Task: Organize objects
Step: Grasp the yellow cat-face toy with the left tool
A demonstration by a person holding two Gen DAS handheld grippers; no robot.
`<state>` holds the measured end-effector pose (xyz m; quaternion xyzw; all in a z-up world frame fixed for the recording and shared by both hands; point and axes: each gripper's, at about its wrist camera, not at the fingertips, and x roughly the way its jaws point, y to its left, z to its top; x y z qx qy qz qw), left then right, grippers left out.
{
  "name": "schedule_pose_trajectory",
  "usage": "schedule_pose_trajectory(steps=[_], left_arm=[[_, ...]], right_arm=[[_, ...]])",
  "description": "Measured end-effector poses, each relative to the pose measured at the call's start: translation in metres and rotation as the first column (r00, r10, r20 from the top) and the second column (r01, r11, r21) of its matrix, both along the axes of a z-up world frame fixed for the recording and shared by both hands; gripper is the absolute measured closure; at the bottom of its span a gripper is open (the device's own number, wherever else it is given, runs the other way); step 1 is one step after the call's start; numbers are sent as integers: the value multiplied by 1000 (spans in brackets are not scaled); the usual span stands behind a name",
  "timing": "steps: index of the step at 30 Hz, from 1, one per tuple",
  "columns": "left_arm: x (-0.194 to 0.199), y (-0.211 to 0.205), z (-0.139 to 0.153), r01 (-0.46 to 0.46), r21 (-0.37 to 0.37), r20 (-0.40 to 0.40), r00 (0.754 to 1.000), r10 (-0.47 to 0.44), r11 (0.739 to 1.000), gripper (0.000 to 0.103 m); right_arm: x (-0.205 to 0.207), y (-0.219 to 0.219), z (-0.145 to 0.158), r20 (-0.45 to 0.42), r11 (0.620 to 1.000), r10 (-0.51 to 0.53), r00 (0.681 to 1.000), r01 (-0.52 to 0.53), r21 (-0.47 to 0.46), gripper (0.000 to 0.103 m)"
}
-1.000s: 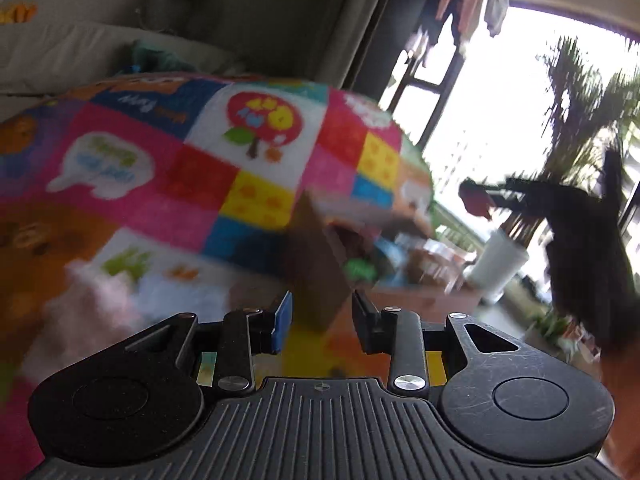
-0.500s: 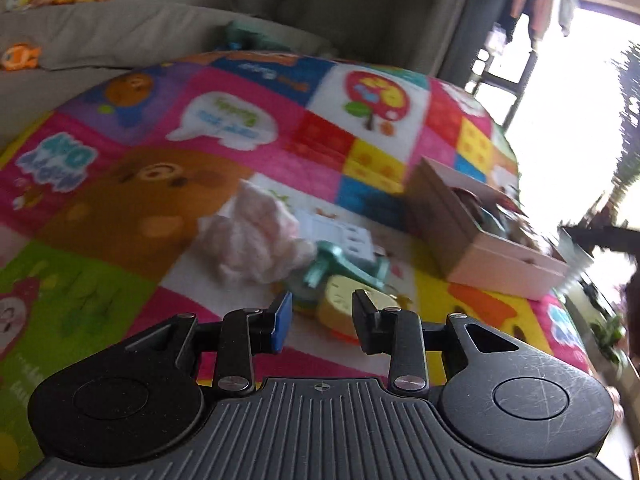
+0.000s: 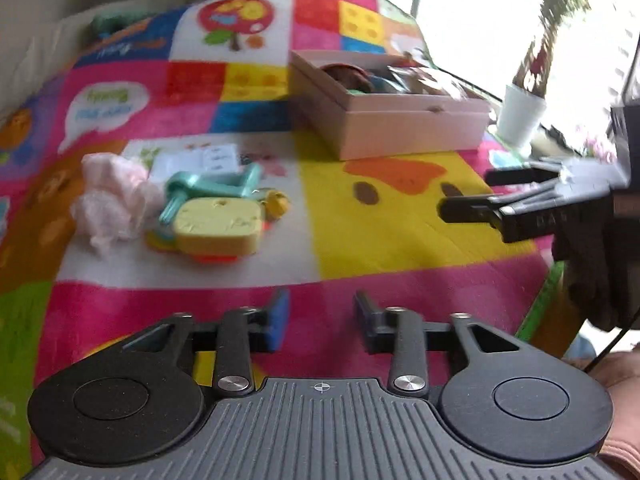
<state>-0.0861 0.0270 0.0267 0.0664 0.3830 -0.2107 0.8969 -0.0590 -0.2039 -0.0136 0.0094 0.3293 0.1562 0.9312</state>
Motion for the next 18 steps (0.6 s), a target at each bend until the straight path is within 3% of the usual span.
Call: schedule_pose_trajectory(steps=[3,5,7,9,11,14,18], left_arm=[[3,-15,0,33,25,-15,999,-33,999,42],[6,-23,-1,65,21,-35,997,-64,998,21],[7,-31,-3,87,36,-39,996,-86,996,15],[4,-33,0,97,35,-26,995,-96,995,20],[2,-28,11,79,17,24,997,-80,997,33],[6,-12,29,-50,48,142,989,43,998,33],[32,7,30,-198,45,118,974,191,979,33]], right_arm=[[3,-2,-1,-13,1000,-3,1000,3,23,0],[4,-5,-1,-21,999,-9,1000,10,44,0],[4,-7,-1,-20,998,-13,1000,14,65,0],[4,-10,-1,-21,997,-19,1000,21,79,0],[4,-10,-1,-23,996,-23,999,25,84,0],[2,-10,-1,-16,996,-25,1000,26,91,0],[1,-16,-1,-7,991,-34,999,35,133,0]])
